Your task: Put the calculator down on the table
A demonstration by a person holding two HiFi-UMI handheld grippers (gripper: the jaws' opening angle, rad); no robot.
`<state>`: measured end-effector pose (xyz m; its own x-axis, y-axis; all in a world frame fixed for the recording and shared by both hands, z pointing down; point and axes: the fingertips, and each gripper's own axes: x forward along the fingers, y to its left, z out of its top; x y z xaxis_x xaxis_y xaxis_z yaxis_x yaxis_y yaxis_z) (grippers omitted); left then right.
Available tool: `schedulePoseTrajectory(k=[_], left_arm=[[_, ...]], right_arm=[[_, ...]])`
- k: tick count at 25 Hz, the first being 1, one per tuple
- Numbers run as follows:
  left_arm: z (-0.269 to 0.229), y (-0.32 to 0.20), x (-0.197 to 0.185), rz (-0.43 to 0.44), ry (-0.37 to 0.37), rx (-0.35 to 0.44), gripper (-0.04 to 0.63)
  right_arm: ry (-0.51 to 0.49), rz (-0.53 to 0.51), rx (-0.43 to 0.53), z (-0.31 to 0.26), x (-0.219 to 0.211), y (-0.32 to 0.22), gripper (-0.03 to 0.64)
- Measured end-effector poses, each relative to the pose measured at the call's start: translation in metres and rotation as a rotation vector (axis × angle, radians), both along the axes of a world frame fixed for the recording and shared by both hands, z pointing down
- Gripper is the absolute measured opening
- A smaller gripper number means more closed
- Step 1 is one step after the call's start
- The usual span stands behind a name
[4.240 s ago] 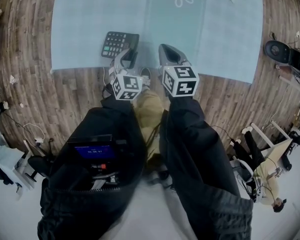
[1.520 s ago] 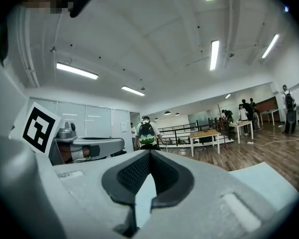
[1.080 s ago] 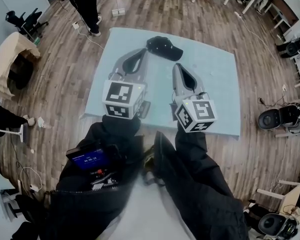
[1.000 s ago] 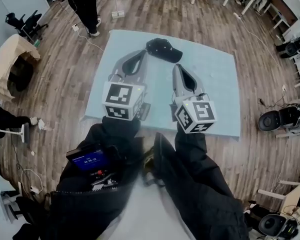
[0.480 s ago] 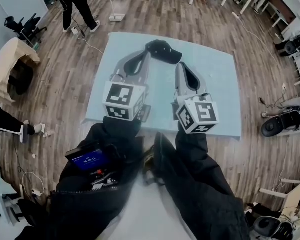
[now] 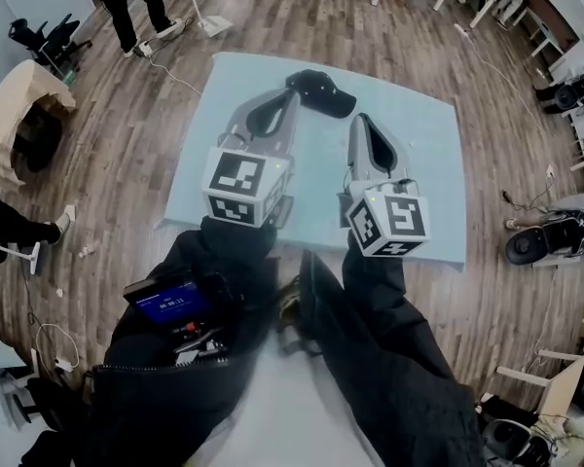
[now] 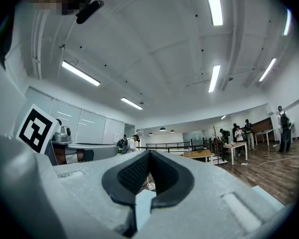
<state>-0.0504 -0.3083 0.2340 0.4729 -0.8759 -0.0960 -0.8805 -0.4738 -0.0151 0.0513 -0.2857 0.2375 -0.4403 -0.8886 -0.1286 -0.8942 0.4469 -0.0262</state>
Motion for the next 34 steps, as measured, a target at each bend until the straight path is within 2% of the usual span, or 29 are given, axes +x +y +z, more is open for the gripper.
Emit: schedulePoseTrajectory(k=[34], left_arm=[[0.014,-0.001,0.004,0.022,0.036,-0.053,0.002]], right_arm=[[0.012,0.024,-0.027,0.01,0.007,0.002,-0.005]])
